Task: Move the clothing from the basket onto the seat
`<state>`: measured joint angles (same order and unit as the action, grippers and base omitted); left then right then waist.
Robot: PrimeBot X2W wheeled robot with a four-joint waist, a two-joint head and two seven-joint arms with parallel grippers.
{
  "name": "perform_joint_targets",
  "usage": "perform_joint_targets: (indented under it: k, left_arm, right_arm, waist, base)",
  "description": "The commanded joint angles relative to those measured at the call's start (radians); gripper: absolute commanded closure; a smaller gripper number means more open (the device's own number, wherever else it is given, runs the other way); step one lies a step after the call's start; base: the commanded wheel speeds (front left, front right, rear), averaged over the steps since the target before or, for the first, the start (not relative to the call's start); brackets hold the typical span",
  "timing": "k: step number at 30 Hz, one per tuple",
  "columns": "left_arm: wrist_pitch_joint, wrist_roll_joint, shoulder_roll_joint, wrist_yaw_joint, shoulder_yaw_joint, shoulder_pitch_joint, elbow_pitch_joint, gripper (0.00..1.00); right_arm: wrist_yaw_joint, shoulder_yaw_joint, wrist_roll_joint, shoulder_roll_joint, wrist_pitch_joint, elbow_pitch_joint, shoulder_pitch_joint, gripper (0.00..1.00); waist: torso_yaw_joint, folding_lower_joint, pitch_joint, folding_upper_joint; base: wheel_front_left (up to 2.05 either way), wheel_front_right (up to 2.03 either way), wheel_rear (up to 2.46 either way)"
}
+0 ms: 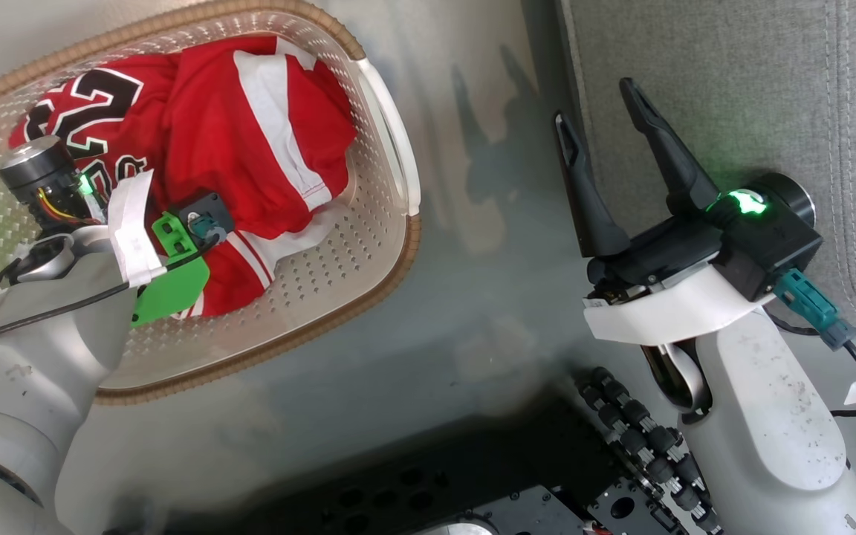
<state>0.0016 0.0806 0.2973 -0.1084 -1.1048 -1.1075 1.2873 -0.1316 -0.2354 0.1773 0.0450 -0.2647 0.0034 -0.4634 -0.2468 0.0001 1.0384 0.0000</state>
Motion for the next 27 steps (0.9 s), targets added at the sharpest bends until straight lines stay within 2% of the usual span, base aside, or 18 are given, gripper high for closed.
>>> perform_joint_targets:
  k: [1,7,13,21,27]
  left_arm:
    - [-0.007,-0.011,-0.002,0.002,0.005,0.002,0.002,1.00]
    - [-0.034,-0.056,-0.023,0.005,0.023,0.059,0.002,1.00]
    - [-0.104,-0.121,-0.063,0.002,0.058,0.135,0.000,1.00]
    - [-0.187,-0.201,-0.105,0.006,0.097,0.288,0.000,1.00]
    - [-0.246,-0.324,-0.138,0.023,0.196,0.404,-0.010,1.00]
  right_arm:
    - [0.002,0.012,0.009,0.010,0.000,0.015,-0.013,0.00]
    - [0.002,0.005,0.009,0.009,0.000,0.025,-0.004,0.00]
    - [0.002,0.016,-0.001,0.008,0.000,0.041,0.044,0.00]
    - [0.002,-0.002,-0.010,0.008,0.000,0.081,0.136,0.00]
    - [0.002,-0.005,-0.014,0.008,0.000,0.108,0.223,0.00]
  waist:
    - [0.004,-0.0001,-0.015,0.0000]
    - [0.012,-0.0001,-0.099,0.0000]
    - [0.038,-0.0001,-0.230,0.0000]
    - [0.068,-0.0001,-0.470,0.0000]
    - [0.085,-0.0001,-0.643,0.0000]
  base:
    - [0.00,0.00,0.00]
    - [0.00,0.00,0.00]
    - [0.00,0.00,0.00]
    - [0.00,0.00,0.00]
    - [0.00,0.00,0.00]
